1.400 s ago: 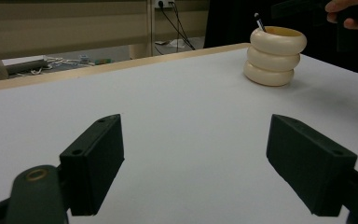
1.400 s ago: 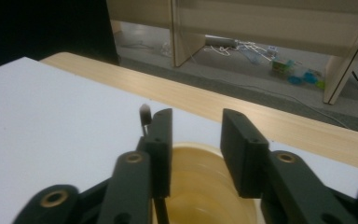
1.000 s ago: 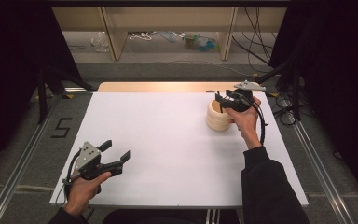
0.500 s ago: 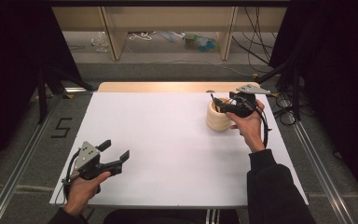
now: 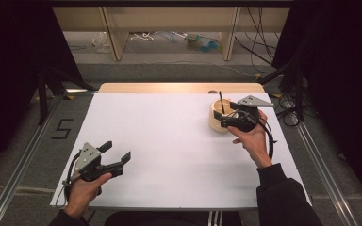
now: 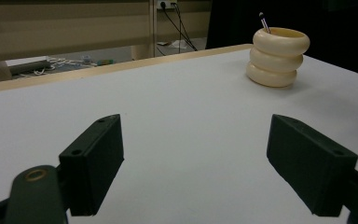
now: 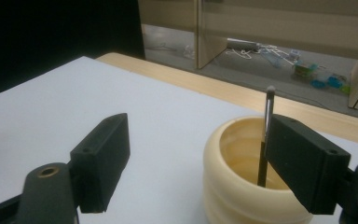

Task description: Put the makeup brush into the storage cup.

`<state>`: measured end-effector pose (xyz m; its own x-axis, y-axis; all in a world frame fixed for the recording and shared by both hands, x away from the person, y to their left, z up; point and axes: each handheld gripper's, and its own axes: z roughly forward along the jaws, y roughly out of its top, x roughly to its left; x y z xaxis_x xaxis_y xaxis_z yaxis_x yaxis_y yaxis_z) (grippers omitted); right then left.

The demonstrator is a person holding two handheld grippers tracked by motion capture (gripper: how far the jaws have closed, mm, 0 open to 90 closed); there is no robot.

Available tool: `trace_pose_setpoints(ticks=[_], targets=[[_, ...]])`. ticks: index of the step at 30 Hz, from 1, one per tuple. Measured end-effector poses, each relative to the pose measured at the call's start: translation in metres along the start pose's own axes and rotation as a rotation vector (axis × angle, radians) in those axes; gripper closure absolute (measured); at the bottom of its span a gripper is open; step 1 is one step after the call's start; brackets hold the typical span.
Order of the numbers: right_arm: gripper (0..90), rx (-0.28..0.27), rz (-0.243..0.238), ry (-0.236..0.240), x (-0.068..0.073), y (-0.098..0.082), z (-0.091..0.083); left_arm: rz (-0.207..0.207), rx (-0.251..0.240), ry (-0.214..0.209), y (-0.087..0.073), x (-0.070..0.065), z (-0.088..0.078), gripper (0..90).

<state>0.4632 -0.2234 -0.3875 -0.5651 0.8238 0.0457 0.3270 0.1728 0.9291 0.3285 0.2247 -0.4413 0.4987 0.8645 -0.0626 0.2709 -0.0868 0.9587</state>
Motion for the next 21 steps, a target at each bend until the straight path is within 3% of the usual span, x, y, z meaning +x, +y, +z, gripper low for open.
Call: trace_pose_setpoints(ticks=[6,7,8,16,21], targets=[[23.2,0.011,0.002,0.016,0.008,-0.005,-0.008,-0.006,-0.004,0.000,0.000,0.000,0.000,18.7],[23.2,-0.013,-0.014,0.013,0.008,-0.007,-0.008,-0.006,-0.004,0.000,0.000,0.000,0.000,18.6],[23.1,0.004,-0.004,0.017,0.010,-0.008,-0.010,-0.006,-0.004,0.000,0.000,0.000,0.000,18.7],[21.2,0.008,-0.067,0.032,0.022,-0.017,-0.015,-0.002,-0.001,0.001,0.000,0.000,0.000,18.6],[21.2,0.003,-0.069,0.043,0.026,-0.024,-0.020,-0.005,-0.005,0.002,0.000,0.000,-0.001,18.6]])
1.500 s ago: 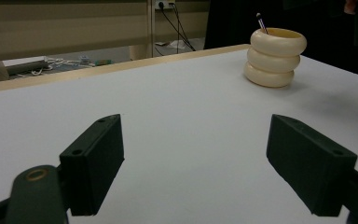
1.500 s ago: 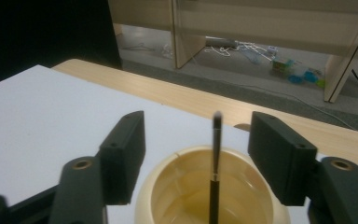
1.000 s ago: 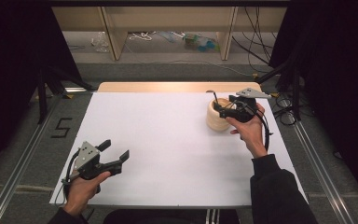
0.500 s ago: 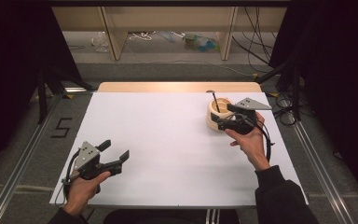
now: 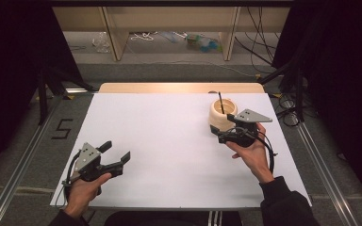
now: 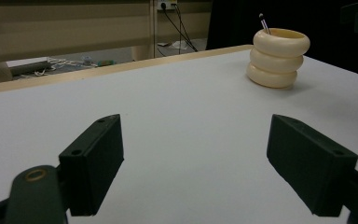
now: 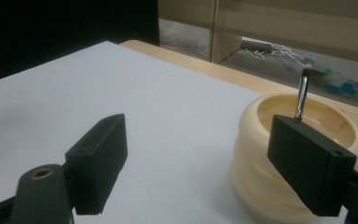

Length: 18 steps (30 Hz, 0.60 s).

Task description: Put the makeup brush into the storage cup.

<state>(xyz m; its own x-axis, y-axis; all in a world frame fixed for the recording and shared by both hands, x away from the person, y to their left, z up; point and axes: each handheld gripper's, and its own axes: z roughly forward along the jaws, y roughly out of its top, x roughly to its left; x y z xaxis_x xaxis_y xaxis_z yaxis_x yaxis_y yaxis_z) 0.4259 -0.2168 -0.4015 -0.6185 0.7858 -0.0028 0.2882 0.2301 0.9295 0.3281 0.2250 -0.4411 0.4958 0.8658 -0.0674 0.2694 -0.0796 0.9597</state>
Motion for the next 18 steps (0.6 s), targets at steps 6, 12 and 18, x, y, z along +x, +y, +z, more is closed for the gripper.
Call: trace_pose_setpoints(ticks=[6,12,18], targets=[[21.3,0.008,-0.001,-0.003,0.003,-0.007,-0.009,0.004,-0.001,-0.002,0.000,-0.001,0.000,18.6],[19.8,-0.010,0.014,-0.001,0.003,-0.017,-0.017,0.001,-0.001,0.001,0.000,0.000,0.000,18.7],[16.9,-0.010,0.005,0.023,0.008,-0.024,-0.023,0.003,-0.005,-0.004,0.000,0.000,0.000,18.6]])
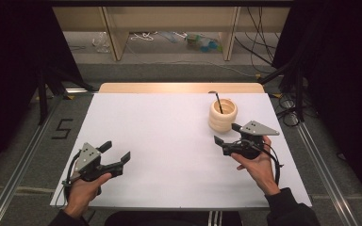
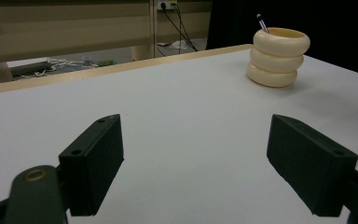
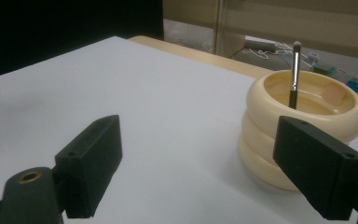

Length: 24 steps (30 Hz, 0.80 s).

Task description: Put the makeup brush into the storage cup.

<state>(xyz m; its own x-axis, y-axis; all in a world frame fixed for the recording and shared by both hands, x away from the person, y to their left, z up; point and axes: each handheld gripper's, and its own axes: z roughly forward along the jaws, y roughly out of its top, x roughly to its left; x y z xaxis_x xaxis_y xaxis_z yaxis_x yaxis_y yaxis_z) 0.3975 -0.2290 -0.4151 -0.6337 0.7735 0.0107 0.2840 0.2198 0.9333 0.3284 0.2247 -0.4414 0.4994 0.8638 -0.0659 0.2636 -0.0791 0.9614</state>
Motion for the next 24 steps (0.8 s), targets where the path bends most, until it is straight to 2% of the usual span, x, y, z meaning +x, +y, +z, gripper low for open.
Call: trace_pose_setpoints(ticks=[9,16,17,18,24], targets=[[16.8,-0.033,-0.004,0.028,0.011,-0.005,-0.007,0.002,0.003,0.003,0.000,0.000,0.000,18.6],[16.1,-0.054,-0.001,0.042,0.014,-0.013,-0.013,0.004,0.003,0.002,0.000,0.000,-0.001,18.6],[16.1,-0.038,-0.005,0.044,0.015,-0.013,-0.016,0.004,0.003,0.003,0.000,0.000,-0.001,18.6],[16.1,-0.052,-0.004,0.053,0.015,-0.014,-0.017,0.003,0.003,0.003,0.000,0.000,-0.001,18.6],[16.2,-0.056,0.002,0.052,0.016,-0.017,-0.024,0.004,0.003,0.004,0.000,0.000,-0.001,18.6]])
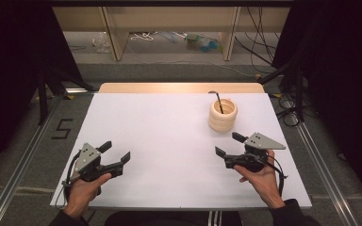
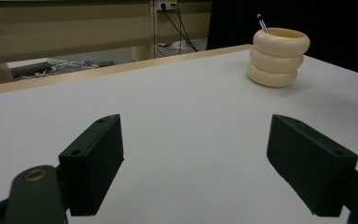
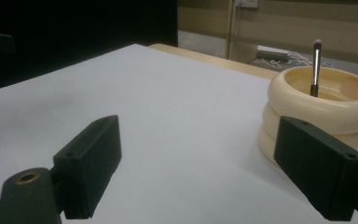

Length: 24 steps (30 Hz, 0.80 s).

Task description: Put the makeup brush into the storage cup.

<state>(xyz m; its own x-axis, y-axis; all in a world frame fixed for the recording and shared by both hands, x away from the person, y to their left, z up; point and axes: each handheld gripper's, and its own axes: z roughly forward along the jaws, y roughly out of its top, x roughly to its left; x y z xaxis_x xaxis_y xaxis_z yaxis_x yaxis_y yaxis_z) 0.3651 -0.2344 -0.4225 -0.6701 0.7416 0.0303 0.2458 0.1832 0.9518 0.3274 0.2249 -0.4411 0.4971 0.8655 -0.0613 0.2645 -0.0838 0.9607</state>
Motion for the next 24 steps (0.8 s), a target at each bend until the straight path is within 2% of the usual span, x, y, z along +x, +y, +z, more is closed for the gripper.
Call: trace_pose_setpoints(ticks=[2,3,7,8,9,14,18,19,24], targets=[[16.1,0.007,0.002,-0.007,-0.001,-0.001,-0.002,-0.002,0.000,-0.002,0.000,0.000,0.000,18.6],[16.1,-0.008,0.006,-0.009,-0.002,-0.002,-0.002,0.001,0.001,-0.001,0.000,0.000,0.000,18.6],[16.1,0.009,0.016,-0.020,-0.005,-0.005,-0.007,-0.001,0.002,0.000,0.000,0.000,0.001,18.6],[16.1,-0.010,0.028,-0.017,-0.006,-0.006,-0.007,-0.002,0.002,0.000,0.000,0.000,0.001,18.6],[16.1,0.006,0.030,-0.016,-0.006,-0.005,-0.010,-0.003,0.002,0.000,0.000,0.000,0.000,18.6],[16.1,0.004,0.039,-0.024,-0.007,-0.008,-0.016,-0.007,0.002,0.001,0.000,0.000,0.001,18.6],[16.1,-0.020,0.032,-0.029,-0.006,-0.010,-0.019,-0.009,0.003,0.001,-0.001,0.000,0.001,18.6],[16.1,0.000,0.030,-0.030,-0.006,-0.010,-0.021,-0.009,0.002,0.000,-0.001,0.000,0.001,18.6],[16.1,-0.005,0.013,-0.036,-0.004,-0.012,-0.024,-0.008,0.001,-0.002,0.000,0.000,0.001,18.6]])
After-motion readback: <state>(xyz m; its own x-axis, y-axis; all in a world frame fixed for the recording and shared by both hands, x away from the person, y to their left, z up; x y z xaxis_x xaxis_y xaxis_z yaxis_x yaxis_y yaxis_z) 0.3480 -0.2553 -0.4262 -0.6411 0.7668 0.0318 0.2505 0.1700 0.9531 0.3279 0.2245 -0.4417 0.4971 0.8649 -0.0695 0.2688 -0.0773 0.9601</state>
